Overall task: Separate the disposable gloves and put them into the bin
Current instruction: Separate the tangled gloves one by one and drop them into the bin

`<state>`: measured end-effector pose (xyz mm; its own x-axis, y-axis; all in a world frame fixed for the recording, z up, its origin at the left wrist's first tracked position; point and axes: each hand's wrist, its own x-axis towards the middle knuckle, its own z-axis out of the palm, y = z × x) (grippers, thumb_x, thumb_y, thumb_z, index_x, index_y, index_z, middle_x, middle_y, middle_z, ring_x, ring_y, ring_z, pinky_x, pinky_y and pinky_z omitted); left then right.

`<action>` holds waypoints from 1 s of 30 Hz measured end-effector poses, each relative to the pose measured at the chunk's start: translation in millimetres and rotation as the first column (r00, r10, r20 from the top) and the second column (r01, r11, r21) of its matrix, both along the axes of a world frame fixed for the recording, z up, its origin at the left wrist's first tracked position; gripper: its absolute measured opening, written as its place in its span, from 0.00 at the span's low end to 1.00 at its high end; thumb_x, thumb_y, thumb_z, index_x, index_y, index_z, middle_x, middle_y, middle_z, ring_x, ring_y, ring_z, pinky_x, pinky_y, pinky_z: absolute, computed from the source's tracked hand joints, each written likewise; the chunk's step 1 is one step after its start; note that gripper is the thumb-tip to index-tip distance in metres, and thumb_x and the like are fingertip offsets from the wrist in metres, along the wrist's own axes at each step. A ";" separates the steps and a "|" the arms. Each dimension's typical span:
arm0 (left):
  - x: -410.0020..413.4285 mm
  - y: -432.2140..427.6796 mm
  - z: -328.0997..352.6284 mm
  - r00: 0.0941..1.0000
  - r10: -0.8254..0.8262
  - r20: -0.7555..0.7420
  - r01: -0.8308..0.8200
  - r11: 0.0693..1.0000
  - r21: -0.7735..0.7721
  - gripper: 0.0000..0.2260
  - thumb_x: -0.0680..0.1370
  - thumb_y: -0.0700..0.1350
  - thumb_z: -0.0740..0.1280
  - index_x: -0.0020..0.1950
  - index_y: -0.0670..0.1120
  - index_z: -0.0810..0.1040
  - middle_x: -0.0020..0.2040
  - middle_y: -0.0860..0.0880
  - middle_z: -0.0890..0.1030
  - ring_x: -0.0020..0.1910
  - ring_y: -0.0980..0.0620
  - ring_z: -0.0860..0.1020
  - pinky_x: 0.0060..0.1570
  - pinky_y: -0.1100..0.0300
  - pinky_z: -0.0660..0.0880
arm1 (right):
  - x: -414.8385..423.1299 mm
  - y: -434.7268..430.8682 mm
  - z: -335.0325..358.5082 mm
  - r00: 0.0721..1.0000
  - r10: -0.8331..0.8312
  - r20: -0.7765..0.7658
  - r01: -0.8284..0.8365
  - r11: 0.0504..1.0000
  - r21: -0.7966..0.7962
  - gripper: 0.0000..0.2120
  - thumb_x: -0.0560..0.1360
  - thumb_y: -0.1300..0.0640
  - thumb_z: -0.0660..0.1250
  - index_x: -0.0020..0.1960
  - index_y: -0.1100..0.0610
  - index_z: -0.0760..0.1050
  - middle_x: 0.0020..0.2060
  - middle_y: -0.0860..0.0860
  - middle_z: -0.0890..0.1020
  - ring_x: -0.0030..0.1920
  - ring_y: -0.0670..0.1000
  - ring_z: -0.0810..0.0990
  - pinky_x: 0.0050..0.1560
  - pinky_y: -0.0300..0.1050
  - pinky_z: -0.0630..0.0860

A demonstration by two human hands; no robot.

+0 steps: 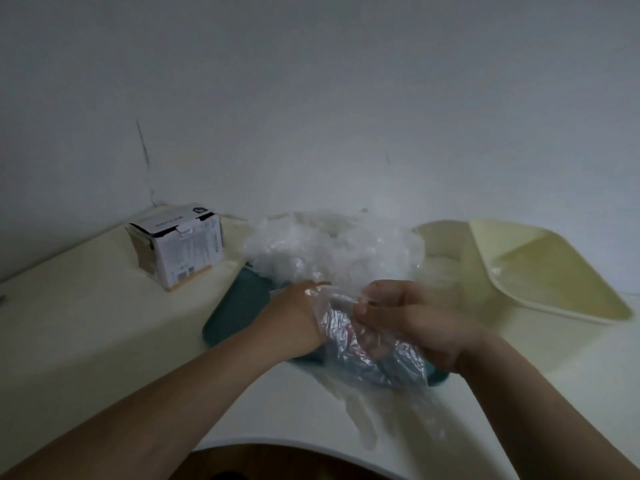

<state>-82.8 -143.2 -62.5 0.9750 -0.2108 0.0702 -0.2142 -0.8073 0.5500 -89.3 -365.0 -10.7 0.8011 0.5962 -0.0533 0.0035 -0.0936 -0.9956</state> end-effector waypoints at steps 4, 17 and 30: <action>19.4 -5.2 -9.1 0.994 0.063 -0.093 -0.064 0.998 -0.014 0.04 0.79 0.35 0.66 0.45 0.42 0.76 0.34 0.45 0.72 0.34 0.51 0.72 0.34 0.57 0.68 | 8.8 7.2 -9.0 0.990 -0.138 -0.009 0.139 0.989 0.055 0.15 0.74 0.54 0.78 0.45 0.66 0.79 0.36 0.61 0.79 0.37 0.54 0.79 0.39 0.44 0.78; -8.2 40.4 48.0 0.885 0.143 0.443 -0.261 0.940 0.219 0.13 0.85 0.56 0.59 0.56 0.52 0.81 0.51 0.50 0.75 0.49 0.49 0.75 0.46 0.51 0.77 | 38.8 10.2 -30.1 0.864 -0.497 -0.087 0.502 0.863 0.056 0.08 0.79 0.62 0.71 0.47 0.68 0.80 0.41 0.68 0.82 0.41 0.61 0.82 0.48 0.56 0.78; 13.7 26.6 98.2 0.945 0.285 0.160 -0.115 0.748 -0.654 0.01 0.81 0.44 0.72 0.50 0.48 0.84 0.39 0.54 0.86 0.35 0.60 0.81 0.37 0.67 0.76 | 9.5 -1.8 40.0 0.965 -0.078 0.249 0.099 0.992 -0.074 0.12 0.76 0.54 0.75 0.48 0.64 0.84 0.43 0.64 0.86 0.41 0.62 0.84 0.49 0.55 0.81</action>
